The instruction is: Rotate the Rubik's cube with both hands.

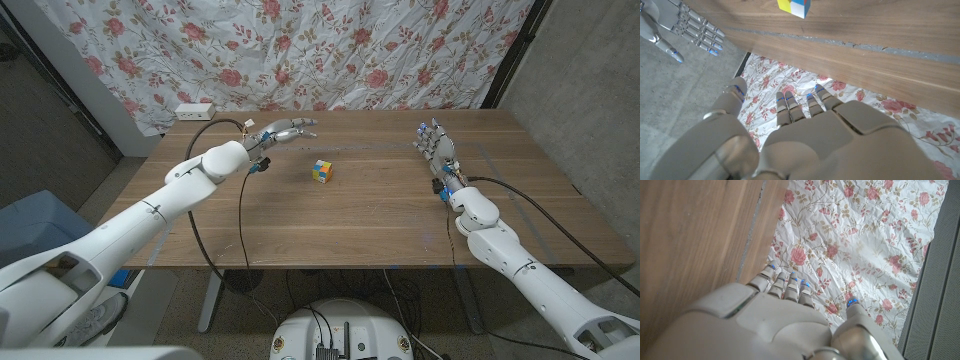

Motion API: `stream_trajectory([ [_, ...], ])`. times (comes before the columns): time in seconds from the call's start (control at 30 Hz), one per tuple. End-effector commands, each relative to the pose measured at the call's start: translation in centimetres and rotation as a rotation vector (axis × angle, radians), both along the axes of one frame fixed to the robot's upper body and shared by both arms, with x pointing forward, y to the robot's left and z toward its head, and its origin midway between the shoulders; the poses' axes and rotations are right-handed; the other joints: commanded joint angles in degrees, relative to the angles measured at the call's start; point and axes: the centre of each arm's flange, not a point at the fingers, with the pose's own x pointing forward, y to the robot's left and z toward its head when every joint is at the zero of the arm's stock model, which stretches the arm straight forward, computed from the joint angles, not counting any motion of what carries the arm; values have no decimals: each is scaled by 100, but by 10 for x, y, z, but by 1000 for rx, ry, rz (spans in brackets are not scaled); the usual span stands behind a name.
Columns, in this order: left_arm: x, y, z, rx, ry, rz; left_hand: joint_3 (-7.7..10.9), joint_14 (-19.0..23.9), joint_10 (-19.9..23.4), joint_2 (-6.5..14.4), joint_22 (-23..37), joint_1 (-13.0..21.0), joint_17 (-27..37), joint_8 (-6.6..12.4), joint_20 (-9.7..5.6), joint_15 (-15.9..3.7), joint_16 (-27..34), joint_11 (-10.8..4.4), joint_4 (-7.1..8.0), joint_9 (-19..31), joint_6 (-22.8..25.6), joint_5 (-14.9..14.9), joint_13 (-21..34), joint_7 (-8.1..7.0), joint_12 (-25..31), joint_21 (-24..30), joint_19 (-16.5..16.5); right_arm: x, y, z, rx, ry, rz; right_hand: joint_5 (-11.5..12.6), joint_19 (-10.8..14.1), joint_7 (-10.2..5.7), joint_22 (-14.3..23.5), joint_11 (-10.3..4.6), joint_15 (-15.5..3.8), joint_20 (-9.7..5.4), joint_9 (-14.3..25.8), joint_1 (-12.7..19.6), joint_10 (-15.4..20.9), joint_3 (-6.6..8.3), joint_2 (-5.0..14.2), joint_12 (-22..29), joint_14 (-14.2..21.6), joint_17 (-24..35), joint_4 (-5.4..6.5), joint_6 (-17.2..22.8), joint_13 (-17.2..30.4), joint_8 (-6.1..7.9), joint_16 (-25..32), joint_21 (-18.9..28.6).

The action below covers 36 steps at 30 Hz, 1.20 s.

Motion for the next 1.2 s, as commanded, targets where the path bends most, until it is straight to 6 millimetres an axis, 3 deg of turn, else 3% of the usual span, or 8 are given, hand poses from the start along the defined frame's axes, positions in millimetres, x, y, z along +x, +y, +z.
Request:
stream_trajectory([
  [0.03, -6, -16, 16, 306, -89, 152, 44, 32, 64, -2, 9, 115, 32, 26, -294, -542, -1, -11, 12, 30, 48, 37, 20, -17, 25, -9, 32, 5, -8, 5, -12, 3, -7, 30, 7, -16, 15, -3, -15, -22, 18, 82, -20, 25, -34, -10, -1, -5, -65, -7, 10, 8, -5, -12],
  [0.47, -12, -33, 32, 541, -151, 244, 47, -168, -70, -214, 12, 474, 41, -96, -138, -393, -36, 1, 22, 39, -123, 64, 35, -181, -76, -42, -155, 11, -7, 7, -16, 6, -23, 30, 6, -83, 11, -33, 2, -18, 16, 226, -22, 67, -86, -8, 11, -76, -206, -16, 4, 15, -11, -5],
  [0.8, -11, -40, 35, 671, -181, 287, 19, -212, -84, -343, 16, 600, 45, -63, -91, -356, -19, 45, 27, 48, -29, 62, 42, -146, -77, -38, -221, 10, -5, 9, -42, 17, -41, 23, 16, -105, 10, -48, 21, -5, 16, 324, -31, 82, -158, -10, 13, -127, -323, -42, 2, 13, -14, 1],
  [1.2, -11, -61, 39, 856, -194, 369, -38, -278, -60, -520, 21, 753, 49, -130, 92, -236, -17, 89, 41, 55, -182, 59, 50, -31, -66, -64, -459, 7, -4, 11, -35, 24, -56, 12, 12, -117, 11, -50, 30, 19, 16, 338, -54, 48, -261, -15, 3, -161, -390, -67, 2, 9, -15, 1],
])
